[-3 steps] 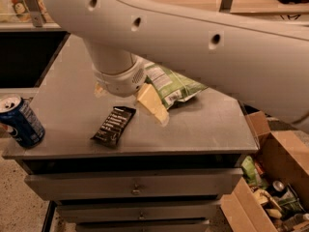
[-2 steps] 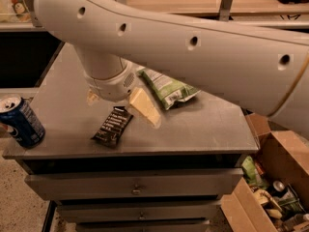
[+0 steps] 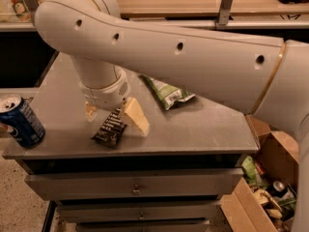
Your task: Pick rxbar chocolate
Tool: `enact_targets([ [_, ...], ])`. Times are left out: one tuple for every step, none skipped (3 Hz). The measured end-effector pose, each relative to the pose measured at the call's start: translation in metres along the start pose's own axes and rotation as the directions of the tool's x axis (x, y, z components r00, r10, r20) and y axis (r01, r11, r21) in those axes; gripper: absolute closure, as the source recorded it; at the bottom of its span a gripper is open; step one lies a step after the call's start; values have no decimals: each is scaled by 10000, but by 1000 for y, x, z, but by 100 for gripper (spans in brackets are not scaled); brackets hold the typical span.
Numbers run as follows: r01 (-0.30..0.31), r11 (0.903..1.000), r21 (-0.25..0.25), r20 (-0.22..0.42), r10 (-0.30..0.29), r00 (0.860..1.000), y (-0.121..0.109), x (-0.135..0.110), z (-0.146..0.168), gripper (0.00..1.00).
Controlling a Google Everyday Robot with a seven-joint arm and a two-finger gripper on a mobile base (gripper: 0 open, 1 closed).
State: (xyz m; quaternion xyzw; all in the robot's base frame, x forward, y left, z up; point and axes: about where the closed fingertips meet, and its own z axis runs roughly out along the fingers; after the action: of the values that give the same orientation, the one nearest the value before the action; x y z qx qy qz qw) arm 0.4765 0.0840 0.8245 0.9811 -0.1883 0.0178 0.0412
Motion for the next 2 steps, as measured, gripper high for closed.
enact_targets([
  [201,9998,-86,346,-198,9992,-2,-4,11,37],
  [232,9997,-101,401,-228,9989,-1,-4,9,56],
])
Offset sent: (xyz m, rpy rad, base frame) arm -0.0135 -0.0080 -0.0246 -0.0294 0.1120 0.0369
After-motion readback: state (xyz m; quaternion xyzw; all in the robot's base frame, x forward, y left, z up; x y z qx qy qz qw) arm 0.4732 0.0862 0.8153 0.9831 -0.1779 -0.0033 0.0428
